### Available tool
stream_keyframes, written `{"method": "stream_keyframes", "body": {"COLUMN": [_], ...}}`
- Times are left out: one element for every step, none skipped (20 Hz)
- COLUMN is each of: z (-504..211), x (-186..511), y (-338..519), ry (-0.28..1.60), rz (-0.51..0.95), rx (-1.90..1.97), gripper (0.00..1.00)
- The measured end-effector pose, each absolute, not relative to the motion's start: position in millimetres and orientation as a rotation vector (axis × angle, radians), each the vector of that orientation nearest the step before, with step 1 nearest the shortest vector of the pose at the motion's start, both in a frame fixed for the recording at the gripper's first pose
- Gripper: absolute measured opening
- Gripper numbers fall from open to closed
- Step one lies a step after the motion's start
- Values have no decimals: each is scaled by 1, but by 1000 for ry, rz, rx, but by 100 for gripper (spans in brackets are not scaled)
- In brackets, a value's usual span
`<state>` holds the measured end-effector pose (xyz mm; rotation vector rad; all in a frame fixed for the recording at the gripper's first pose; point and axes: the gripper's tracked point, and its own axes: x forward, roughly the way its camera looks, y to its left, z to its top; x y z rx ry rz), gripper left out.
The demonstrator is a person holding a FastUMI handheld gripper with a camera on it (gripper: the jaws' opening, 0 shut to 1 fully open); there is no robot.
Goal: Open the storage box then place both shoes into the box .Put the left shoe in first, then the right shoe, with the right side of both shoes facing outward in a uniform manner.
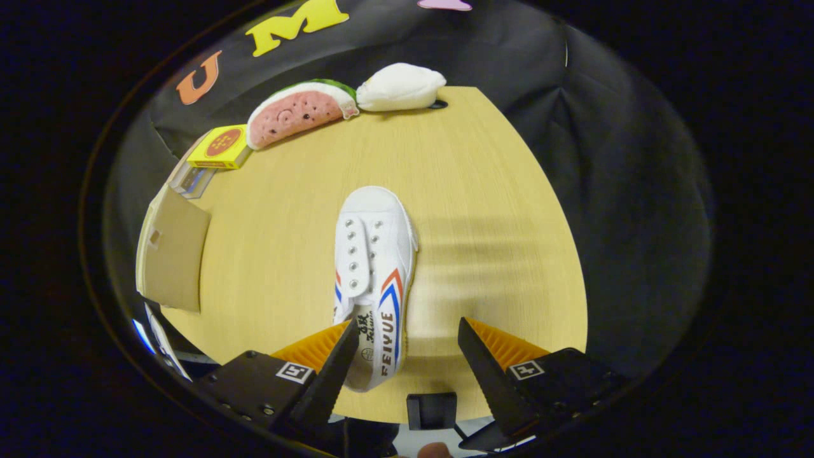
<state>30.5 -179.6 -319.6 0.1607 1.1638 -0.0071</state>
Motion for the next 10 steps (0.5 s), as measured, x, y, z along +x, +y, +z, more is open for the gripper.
{"method": "stream_keyframes", "body": {"z": [-326, -331, -336, -338, -341, -345, -347, -349, -349, -346], "x": [34, 39, 43, 46, 49, 51, 53, 54, 54, 54], "y": [-180, -179, -179, -175, -171, -166, -167, -166, -158, -156], "ry": [1181, 1193, 1208, 1228, 1246, 1265, 1280, 1291, 1305, 1319], "rz": [2, 11, 16, 34, 44, 54, 57, 65, 88, 82], "rx": [168, 180, 195, 222, 256, 287, 304, 308, 333, 340], "gripper": [95, 95, 95, 90, 85, 75, 75, 75, 75, 68]}}
